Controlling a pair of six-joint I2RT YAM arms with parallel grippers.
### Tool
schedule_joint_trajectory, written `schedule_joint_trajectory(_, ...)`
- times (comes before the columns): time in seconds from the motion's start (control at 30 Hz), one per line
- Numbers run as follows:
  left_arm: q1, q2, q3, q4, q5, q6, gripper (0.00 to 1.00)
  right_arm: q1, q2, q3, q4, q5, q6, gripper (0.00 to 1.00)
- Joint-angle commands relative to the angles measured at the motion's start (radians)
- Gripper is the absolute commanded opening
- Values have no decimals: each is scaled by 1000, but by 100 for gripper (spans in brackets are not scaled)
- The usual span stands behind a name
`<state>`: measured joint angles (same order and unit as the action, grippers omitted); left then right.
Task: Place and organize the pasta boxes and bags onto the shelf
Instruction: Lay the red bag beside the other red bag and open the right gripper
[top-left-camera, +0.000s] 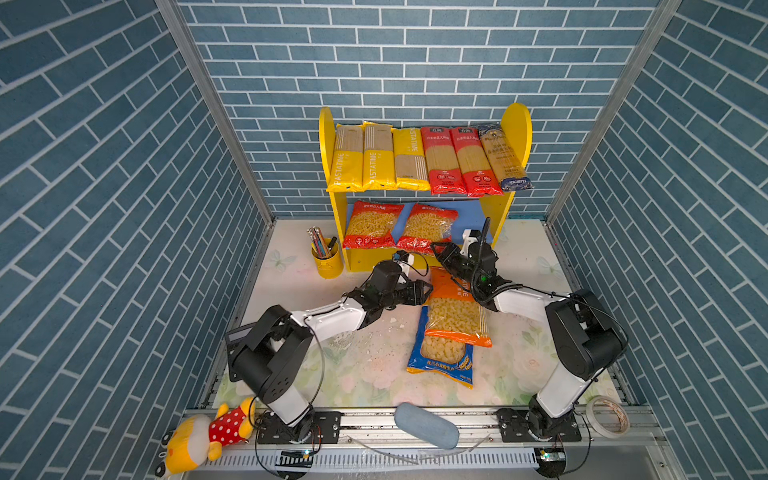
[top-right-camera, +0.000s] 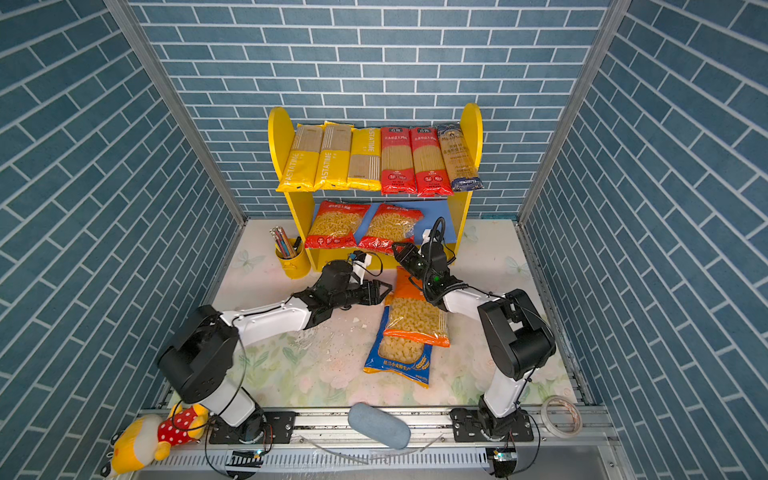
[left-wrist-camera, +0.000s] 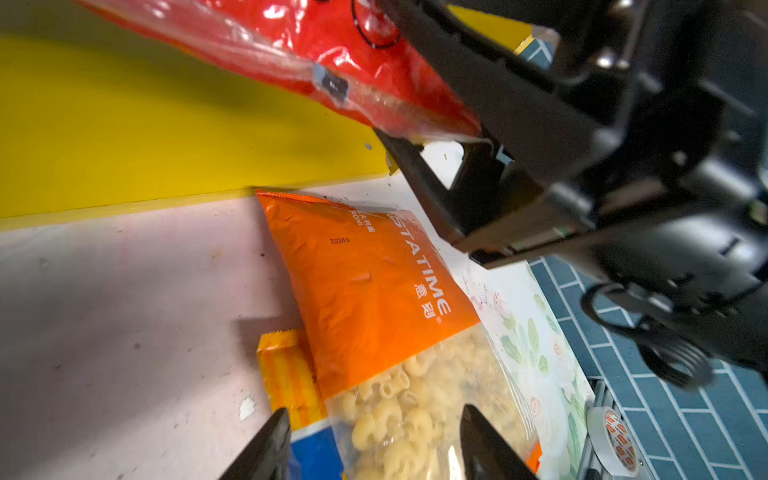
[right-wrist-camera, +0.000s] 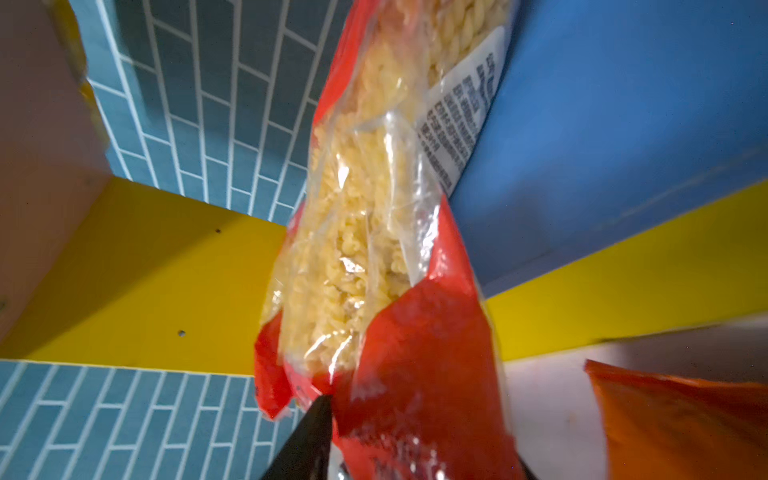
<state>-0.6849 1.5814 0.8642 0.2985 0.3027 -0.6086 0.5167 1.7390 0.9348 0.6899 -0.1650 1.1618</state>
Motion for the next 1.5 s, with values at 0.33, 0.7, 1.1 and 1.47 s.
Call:
schedule_joint_trajectory(0.33,111,-451,-260,-307,-127,52,66,-11,115,290,-222,-173,-50,0)
schedule_joint_trajectory(0.7,145,-528,-295,-358,-114,50,66,-83,119,403,-527,-472,-248,0)
schedule_joint_trajectory(1.1,144,-463,-276,-321,-91,29,66,-218,146,496,-731,-600,-352,0)
schedule_joint_trajectory(1.47,143,-496,-288,-337,-102,21,66,-153,272,664,-803,-570,-355,0)
